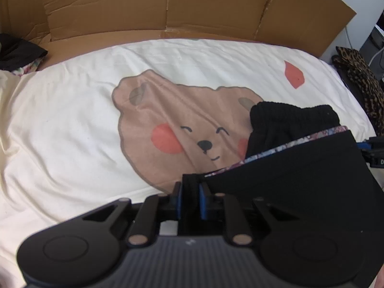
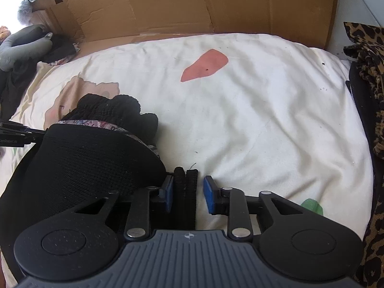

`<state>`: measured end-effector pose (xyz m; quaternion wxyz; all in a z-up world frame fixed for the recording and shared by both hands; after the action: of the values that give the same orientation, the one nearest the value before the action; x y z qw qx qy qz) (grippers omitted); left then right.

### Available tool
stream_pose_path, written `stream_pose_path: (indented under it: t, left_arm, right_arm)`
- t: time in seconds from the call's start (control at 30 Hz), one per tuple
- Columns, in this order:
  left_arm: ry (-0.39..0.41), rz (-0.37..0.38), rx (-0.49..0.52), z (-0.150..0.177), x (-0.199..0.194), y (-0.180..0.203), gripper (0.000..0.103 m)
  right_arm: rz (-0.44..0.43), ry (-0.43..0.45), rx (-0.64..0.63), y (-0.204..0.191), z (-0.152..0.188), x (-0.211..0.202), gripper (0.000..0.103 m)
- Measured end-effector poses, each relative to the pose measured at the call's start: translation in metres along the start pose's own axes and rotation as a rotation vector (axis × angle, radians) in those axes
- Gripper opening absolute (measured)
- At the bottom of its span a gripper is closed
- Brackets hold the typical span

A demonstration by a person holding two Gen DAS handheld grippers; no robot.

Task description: Fold clothes

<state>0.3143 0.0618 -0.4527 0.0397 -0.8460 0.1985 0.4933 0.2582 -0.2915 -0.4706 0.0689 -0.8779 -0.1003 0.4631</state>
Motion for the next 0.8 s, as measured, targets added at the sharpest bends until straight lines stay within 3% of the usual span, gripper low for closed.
stream_pose_path:
  t: [0.2,0.33,0.47,0.67,0.8]
  left_arm:
    - [0.003,-0.004,0.001,-0.0002,-0.0001,0.0003,0.013]
    - [0.006,-0.005,-0.003,-0.0002,-0.0001,0.0001,0.013]
    - [0.002,-0.003,-0.001,-0.0006,-0.0001,0.0006,0.013]
    - [0.011,-0.007,0.024,-0.0007,-0.0016,0.0032,0.008]
    - [0.027,-0.012,0.022,0.0000,-0.0054,0.0033,0.006]
  right_arm:
    - [-0.007,0.000,0.002,-0.0006,-0.0003,0.0009,0.020]
    - [0.003,-0.007,0.019,0.0002,-0.0017,0.0029,0.028]
    - [0.005,-0.009,0.015,-0.0002,-0.0024,0.0042,0.028]
    - [-0.011,-0.007,-0.011,-0.0036,-0.0034,0.0035,0.013]
    - [-0.022,0.004,0.009,-0.0021,-0.0046,0.0002,0.010]
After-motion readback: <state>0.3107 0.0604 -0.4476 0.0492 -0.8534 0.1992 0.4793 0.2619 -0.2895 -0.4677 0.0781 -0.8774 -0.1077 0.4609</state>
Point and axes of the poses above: each gripper's, at about its wrist camera, not at the fingertips, and x roughly the way its jaws point, y to its right, z to its underside, the point moved 7 cm from there along x, roughly the way its jaws point, and after that the axes turned 4 degrees about y, right-handed, at the moved point
